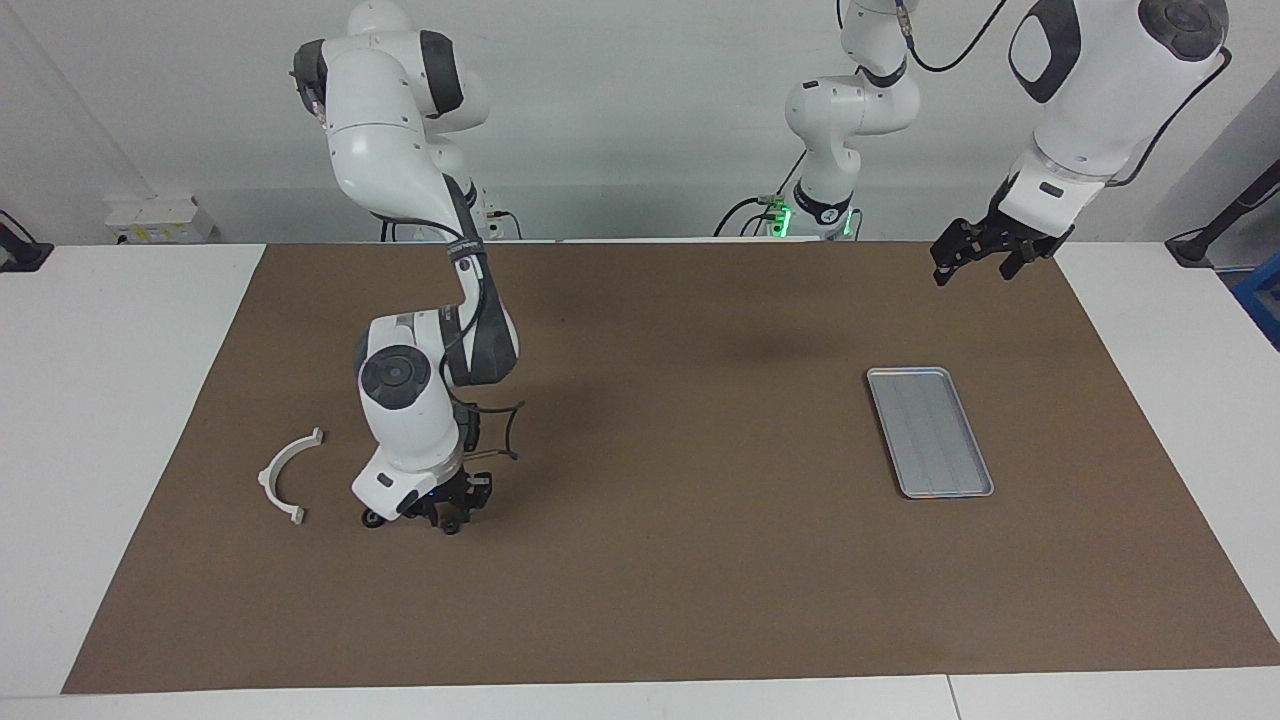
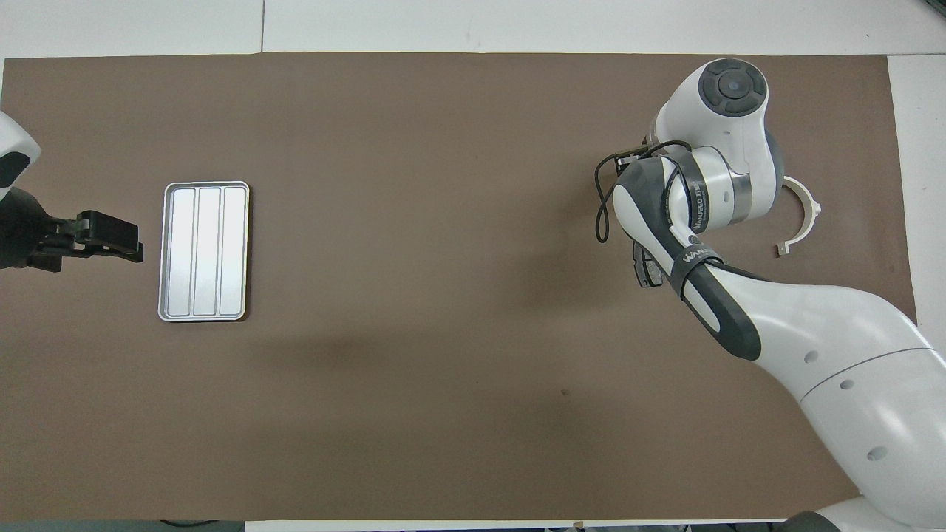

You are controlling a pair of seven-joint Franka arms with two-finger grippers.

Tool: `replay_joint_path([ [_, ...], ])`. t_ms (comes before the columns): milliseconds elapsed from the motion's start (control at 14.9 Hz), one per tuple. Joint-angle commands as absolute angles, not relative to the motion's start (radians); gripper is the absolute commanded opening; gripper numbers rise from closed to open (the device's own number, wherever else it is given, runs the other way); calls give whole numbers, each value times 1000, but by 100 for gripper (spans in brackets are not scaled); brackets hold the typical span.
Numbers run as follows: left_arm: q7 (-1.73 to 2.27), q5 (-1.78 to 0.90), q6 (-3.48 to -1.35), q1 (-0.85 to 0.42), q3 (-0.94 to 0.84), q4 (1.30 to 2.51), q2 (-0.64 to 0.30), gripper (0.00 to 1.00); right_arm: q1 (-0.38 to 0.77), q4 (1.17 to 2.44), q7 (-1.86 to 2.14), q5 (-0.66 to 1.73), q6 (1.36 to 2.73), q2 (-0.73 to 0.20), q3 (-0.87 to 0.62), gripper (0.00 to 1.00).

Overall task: Place bearing gear from tray to pile
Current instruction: 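Carry the bearing beside the first one near the white arc and release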

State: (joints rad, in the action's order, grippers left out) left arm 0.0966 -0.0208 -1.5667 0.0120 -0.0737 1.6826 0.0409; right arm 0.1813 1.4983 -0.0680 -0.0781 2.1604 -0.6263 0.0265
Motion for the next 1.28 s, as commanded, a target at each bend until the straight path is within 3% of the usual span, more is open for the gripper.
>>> replay_joint_path([
  [0, 97, -11, -1555, 11, -74, 1695, 60, 100, 170, 1514, -48, -91, 2071, -543, 15, 100],
  [806, 98, -11, -1555, 11, -74, 1695, 60, 100, 117, 1519, -44, -74, 1861, -356, 9, 100],
  [1008, 97, -11, -1555, 11, -74, 1695, 60, 100, 120, 1557, -44, -69, 1784, -235, 8, 100],
  [1209, 98, -11, -1555, 11, -74, 1695, 60, 100, 112, 1672, -43, -63, 1744, -48, 8, 100],
])
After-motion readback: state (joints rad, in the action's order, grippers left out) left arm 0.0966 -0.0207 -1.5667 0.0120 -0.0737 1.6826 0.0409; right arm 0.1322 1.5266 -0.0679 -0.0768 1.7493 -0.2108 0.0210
